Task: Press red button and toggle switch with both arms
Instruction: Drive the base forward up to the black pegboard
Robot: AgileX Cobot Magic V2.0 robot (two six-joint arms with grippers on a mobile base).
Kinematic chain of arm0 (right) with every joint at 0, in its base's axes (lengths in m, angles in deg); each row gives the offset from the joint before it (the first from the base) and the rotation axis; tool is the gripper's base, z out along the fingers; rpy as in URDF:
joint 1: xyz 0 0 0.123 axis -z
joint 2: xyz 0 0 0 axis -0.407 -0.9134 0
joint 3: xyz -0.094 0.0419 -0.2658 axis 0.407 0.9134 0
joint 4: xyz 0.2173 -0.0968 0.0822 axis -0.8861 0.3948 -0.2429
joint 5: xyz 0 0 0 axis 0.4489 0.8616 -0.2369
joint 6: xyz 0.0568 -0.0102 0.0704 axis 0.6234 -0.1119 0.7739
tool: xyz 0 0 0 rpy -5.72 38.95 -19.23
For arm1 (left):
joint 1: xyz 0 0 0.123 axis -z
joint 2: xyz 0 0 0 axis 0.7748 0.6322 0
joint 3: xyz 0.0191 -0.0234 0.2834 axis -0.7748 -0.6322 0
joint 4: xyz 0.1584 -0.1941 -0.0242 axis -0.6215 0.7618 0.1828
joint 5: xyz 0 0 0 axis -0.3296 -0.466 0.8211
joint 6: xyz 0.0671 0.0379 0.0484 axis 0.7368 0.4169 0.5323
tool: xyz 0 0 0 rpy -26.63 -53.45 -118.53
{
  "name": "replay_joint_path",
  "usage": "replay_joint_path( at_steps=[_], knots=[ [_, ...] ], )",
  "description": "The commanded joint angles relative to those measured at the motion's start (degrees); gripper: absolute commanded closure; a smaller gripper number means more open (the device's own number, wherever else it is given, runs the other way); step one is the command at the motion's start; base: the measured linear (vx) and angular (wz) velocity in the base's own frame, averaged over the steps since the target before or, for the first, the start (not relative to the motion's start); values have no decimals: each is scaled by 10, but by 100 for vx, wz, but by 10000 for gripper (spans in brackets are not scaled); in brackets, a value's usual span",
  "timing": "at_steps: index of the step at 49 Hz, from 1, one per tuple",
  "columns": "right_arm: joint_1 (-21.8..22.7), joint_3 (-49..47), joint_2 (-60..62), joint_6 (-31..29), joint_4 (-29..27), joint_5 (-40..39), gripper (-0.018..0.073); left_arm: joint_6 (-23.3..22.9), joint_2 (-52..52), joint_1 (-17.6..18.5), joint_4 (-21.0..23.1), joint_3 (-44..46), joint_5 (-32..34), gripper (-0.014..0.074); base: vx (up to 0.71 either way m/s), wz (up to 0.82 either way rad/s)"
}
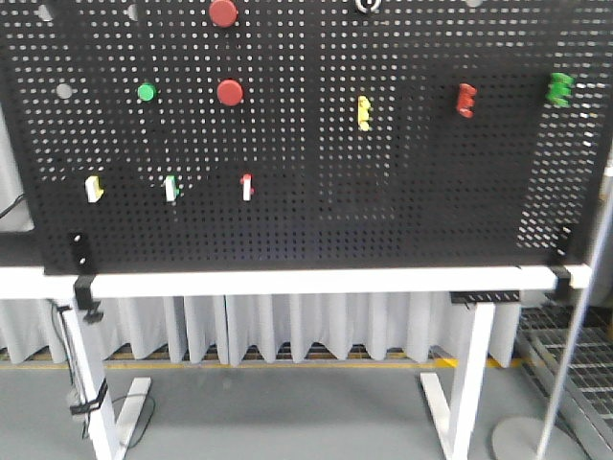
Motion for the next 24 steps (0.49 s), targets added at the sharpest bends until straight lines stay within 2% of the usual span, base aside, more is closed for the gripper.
replay_joint_path(
  at_steps=[1, 24],
  knots=[
    [4, 6, 10, -1, 6, -44, 562, -4, -9, 0, 1, -19, 48, 594, 49, 5],
    [4, 6, 10, -1, 6, -42, 562, -4, -9, 0, 1, -19, 48, 594, 46, 7]
  ],
)
